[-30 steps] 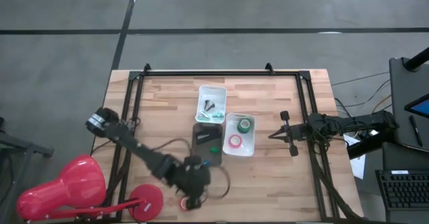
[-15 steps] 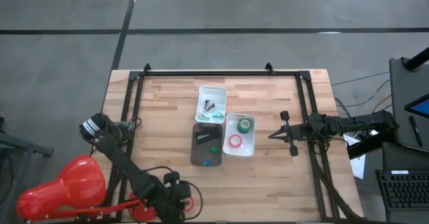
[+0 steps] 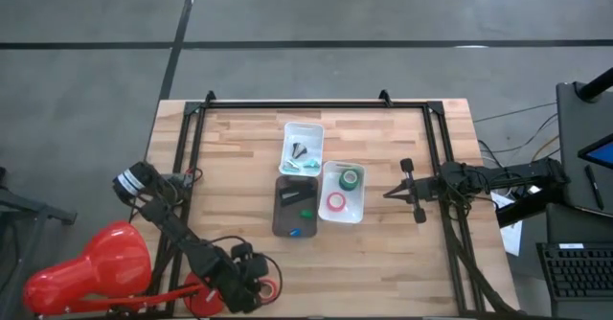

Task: Pick and place Stapler, Stapler remover, tape
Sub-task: Put the orange tape into the bottom white bin

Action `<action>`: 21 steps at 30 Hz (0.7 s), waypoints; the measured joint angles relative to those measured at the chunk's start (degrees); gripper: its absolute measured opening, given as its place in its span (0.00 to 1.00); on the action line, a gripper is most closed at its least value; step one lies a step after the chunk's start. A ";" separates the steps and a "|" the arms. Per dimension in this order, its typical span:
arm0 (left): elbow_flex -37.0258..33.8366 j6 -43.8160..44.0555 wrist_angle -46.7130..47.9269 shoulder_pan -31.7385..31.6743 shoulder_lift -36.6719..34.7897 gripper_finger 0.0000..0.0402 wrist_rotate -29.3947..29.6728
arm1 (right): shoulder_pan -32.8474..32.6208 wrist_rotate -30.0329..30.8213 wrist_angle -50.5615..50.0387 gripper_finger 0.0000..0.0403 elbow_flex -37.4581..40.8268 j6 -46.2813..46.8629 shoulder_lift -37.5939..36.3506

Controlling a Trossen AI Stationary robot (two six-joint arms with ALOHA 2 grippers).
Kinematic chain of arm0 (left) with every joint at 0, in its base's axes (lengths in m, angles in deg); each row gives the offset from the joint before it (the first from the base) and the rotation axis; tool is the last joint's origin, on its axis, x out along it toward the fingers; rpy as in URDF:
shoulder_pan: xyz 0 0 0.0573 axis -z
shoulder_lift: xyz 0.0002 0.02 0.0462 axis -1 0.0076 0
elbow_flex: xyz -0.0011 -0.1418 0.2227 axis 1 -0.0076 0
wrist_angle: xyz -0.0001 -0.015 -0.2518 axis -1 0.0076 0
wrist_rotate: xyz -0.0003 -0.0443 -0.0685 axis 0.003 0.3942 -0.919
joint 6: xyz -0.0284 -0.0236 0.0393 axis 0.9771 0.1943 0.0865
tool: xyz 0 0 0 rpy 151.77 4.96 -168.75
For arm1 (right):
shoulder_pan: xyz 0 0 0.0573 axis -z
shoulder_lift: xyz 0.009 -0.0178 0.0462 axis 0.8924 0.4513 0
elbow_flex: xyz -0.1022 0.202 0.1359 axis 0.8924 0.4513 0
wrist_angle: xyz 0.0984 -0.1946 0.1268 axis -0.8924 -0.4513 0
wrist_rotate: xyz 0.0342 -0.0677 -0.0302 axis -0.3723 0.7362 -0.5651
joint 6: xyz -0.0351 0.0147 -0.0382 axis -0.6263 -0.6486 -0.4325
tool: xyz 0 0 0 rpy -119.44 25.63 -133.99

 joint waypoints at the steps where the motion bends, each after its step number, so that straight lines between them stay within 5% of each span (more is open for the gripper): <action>1: -0.42 0.11 -0.18 0.00 0.00 0.34 0.02 | 0.00 -0.01 0.02 0.02 0.00 -0.05 0.00; 8: -1.05 -0.99 -1.39 -0.13 0.21 0.32 1.77 | 0.02 -0.02 0.02 0.02 0.00 0.05 0.00; 17: -0.92 -1.11 -4.00 -0.45 2.33 0.09 2.14 | 0.00 -0.02 0.02 0.02 0.00 0.05 -0.02; 21: -0.63 -2.18 -5.18 -0.75 2.12 0.09 5.39 | 0.02 -0.02 0.02 0.02 -0.01 0.05 -0.02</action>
